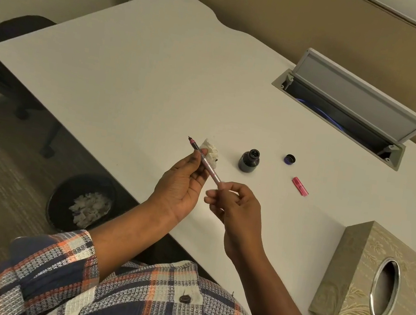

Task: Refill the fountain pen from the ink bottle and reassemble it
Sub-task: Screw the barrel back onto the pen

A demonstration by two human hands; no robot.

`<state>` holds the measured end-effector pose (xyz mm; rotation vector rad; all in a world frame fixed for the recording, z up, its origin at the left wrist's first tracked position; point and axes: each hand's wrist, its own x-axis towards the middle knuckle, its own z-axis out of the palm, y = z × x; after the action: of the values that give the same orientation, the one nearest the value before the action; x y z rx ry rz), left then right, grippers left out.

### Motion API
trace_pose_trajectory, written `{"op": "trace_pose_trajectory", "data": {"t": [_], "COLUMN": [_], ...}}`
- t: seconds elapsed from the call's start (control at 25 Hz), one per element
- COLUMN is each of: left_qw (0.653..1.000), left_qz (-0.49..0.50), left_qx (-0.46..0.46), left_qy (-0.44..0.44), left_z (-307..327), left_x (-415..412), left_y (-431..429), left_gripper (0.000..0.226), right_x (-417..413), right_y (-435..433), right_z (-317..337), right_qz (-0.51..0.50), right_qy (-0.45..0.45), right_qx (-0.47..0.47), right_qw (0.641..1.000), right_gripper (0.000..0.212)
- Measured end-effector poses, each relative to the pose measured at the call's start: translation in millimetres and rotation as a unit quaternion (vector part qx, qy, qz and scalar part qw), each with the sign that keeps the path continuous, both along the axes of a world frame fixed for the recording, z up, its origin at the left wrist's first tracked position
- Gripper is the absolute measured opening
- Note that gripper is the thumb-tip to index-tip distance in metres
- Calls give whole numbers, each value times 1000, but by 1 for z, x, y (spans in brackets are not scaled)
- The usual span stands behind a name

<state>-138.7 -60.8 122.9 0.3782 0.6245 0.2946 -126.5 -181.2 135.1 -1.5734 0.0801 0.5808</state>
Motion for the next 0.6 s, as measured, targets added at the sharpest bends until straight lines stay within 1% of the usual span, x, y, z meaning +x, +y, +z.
{"op": "trace_pose_trajectory", "data": {"t": [0.08,0.12,0.16,0.28,0.4,0.44,0.52,0.6], "left_qw": [1000,1000,1000,1000,1000,1000,1000,1000], "left_qz": [-5,-6,-5,-3,-2,-2,-6,-12], "left_qx": [5,7,7,1,0,2,4,2], "left_qy": [1,3,6,14,9,9,9,9], "left_z": [1,1,1,2,2,2,2,2], "left_x": [0,0,1,1,1,2,3,3], "left_y": [-3,-4,-5,-5,-2,-2,-4,-6], "left_gripper": [19,18,18,18,18,18,18,20], "right_x": [0,0,-1,0,2,2,2,3], "right_y": [-1,-1,-1,0,-1,-2,-2,-2], "right_z": [-1,-1,-1,-2,-2,-3,-5,-4], "right_qz": [14,24,36,21,-7,-6,-1,7], "right_qy": [15,20,24,11,-12,-8,18,31], "right_qx": [-25,-33,-35,-28,-7,-8,-21,-37], "right_qw": [999,999,998,999,1000,1000,1000,999], "right_gripper": [42,48,48,24,14,18,38,48]}}
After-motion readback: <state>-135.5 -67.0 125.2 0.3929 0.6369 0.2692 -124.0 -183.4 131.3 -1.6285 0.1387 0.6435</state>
